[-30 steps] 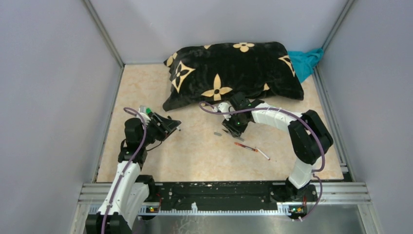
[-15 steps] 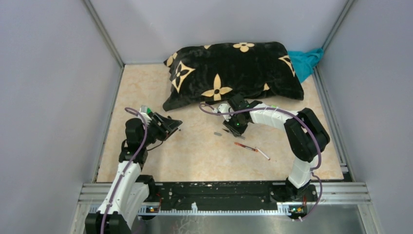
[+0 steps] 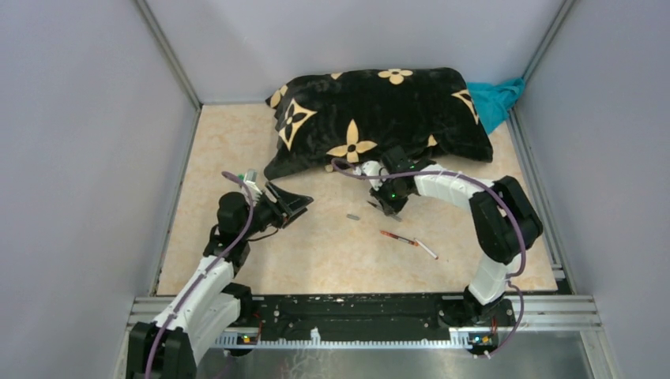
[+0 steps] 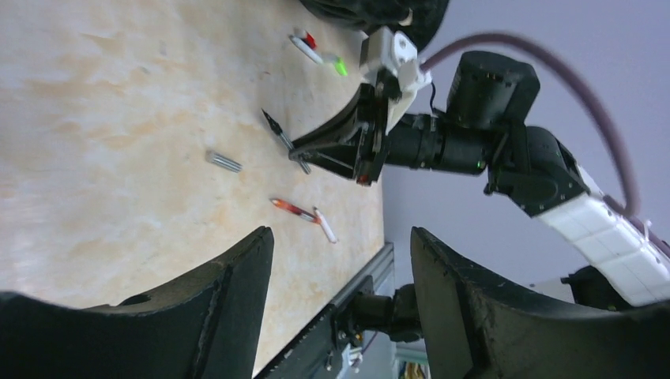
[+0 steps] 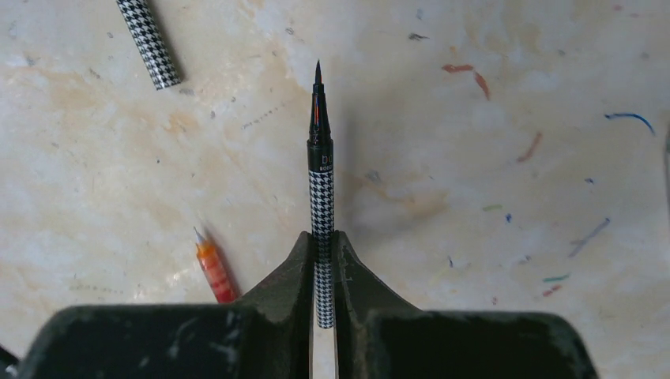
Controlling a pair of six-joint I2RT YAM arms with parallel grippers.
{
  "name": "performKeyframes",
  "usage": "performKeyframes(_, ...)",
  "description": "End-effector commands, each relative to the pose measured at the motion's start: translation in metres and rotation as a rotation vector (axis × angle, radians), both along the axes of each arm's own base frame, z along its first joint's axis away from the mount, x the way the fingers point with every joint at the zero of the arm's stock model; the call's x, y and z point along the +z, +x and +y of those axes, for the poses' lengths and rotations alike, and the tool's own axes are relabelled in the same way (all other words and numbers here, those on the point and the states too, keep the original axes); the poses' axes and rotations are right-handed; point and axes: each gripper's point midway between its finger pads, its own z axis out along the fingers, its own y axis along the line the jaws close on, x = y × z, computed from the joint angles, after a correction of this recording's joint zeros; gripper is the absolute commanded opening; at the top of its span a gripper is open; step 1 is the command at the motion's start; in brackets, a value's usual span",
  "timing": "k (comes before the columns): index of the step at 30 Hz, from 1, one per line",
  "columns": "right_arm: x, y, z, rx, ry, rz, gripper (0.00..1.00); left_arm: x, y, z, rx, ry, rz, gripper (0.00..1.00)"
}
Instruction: Insert the pens into the pen caps
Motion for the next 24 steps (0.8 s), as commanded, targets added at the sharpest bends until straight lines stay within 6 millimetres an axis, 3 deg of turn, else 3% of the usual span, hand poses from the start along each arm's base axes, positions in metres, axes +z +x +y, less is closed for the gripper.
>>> performKeyframes(1, 0.057, 0.008, -0.007, -0.004, 0.188, -0.029, 0.0, 0.028, -0.001, -0.027, -0.051, -0.075, -0.114, 0.73)
performKeyframes(4, 0.091, -0.002, -0.008, 0.043, 0.335, 0.0, 0.0, 0.045, 0.0, -0.042, -0.081, -0.074, -0.179, 0.85)
performKeyframes(9, 0.148, -0.028, -0.001, 0.126, 0.583, 0.053, 0.0, 0.098, 0.005, -0.061, -0.111, -0.082, -0.365, 0.97)
performKeyframes(14, 0.193, -0.047, 0.005, 0.188, 0.755, 0.11, 0.0, 0.137, 0.006, -0.076, -0.143, -0.194, -0.45, 0.99)
performKeyframes(18, 0.216, -0.045, 0.003, 0.173, 0.874, 0.146, 0.0, 0.151, 0.006, -0.091, -0.182, -0.245, -0.468, 0.99)
performKeyframes(24, 0.228, -0.042, 0.004, 0.15, 0.961, 0.198, 0.0, 0.155, 0.005, -0.12, -0.183, -0.186, -0.511, 0.94)
